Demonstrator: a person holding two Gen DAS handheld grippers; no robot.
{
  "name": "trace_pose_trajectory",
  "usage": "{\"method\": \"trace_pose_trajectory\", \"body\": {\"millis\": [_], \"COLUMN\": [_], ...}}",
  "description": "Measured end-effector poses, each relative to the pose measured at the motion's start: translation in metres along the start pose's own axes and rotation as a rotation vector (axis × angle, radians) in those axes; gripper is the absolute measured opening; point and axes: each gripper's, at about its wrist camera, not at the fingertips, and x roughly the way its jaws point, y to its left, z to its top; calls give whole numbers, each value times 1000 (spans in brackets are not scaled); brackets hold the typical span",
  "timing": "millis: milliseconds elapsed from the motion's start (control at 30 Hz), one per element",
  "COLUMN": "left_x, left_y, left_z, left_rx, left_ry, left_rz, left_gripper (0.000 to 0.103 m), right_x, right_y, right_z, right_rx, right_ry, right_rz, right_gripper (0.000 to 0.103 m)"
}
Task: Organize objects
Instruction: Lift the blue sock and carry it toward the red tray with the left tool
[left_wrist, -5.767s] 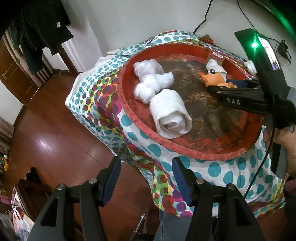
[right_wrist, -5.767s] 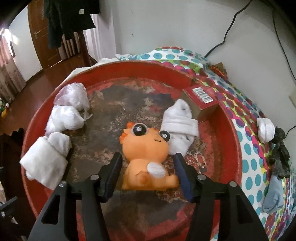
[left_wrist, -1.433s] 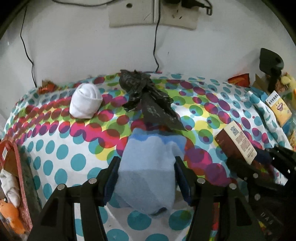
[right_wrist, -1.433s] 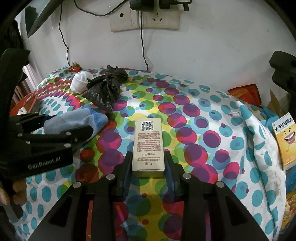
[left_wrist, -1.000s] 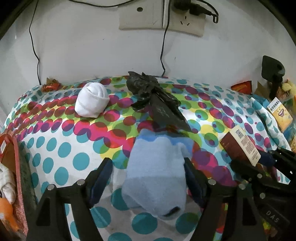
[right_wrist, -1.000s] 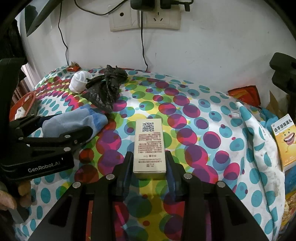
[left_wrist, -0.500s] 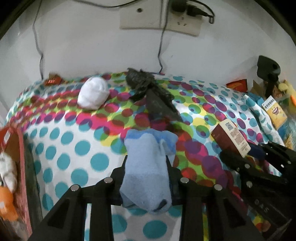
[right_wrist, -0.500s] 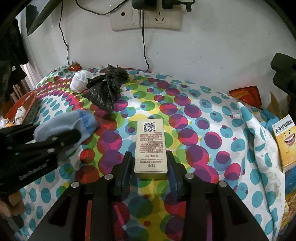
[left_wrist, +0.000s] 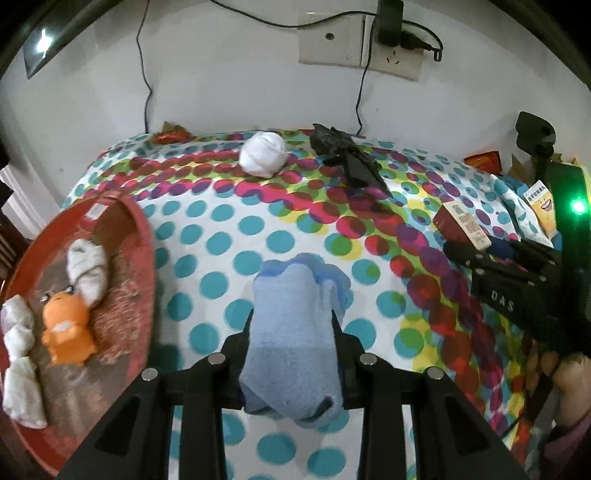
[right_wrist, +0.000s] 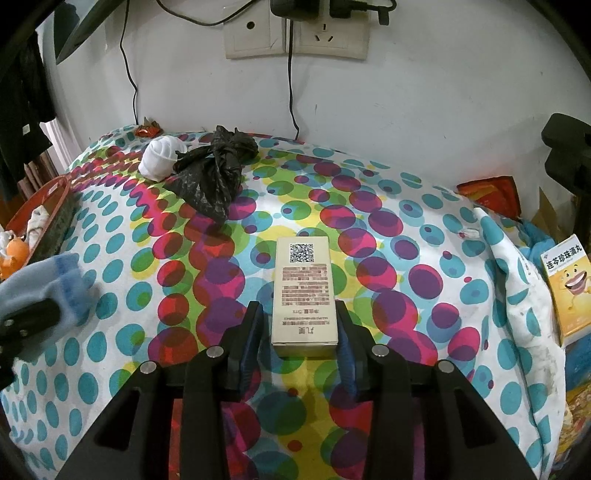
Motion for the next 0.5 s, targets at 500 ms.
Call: {"method": "trace_pose_trajectory", "body": {"millis": [500], "left_x": [-56], "left_y": [60], "left_z": [-9], "left_rx": [-145], "left_ry": [-53], "left_rz": [-44], "left_gripper": [33], "right_x": [0], "right_y": [0], "right_z": [0], "right_rx": [0], "right_ry": [0], "right_rz": [-3], "right_gripper": [37]}}
